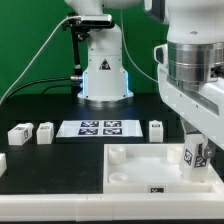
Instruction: Assemble one leg
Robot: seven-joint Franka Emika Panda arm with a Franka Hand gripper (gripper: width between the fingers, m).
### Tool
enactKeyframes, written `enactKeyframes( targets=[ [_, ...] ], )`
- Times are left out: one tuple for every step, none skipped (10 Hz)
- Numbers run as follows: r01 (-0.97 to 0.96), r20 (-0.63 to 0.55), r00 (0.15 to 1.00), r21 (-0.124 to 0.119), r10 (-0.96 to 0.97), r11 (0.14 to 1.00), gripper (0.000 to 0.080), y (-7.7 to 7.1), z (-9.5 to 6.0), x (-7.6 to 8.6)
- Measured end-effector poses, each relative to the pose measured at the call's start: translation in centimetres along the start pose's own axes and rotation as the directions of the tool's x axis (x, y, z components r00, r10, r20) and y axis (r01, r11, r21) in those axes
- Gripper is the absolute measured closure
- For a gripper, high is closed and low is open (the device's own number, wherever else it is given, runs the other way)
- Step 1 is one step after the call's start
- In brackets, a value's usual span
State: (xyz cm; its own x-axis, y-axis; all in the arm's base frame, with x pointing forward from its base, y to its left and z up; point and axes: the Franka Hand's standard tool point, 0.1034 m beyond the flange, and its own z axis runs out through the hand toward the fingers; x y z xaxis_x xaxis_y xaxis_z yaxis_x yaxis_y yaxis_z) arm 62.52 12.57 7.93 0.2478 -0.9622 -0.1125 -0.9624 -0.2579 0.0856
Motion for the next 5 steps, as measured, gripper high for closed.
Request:
enactKeyframes(
  targets=[
    [0.028, 0.000, 1.000, 0.000, -0.028, 1.000, 0.0424, 0.00, 0.01, -0.04],
    [0.070, 0.000, 0.998, 0.000, -0.070, 0.998, 0.0239, 0.00, 0.00, -0.04],
    [0.078, 0.000, 0.997, 0.000, -0.078, 0.997, 0.0239, 0.00, 0.01, -0.07],
    [0.176, -0.001, 0.984, -0.003, -0.176, 0.984, 0.0177, 0.06, 0.01, 0.09],
    [0.369, 0.000, 0.929, -0.003, -0.369, 0.929, 0.0157, 0.09, -0.04, 0.40]
  ],
)
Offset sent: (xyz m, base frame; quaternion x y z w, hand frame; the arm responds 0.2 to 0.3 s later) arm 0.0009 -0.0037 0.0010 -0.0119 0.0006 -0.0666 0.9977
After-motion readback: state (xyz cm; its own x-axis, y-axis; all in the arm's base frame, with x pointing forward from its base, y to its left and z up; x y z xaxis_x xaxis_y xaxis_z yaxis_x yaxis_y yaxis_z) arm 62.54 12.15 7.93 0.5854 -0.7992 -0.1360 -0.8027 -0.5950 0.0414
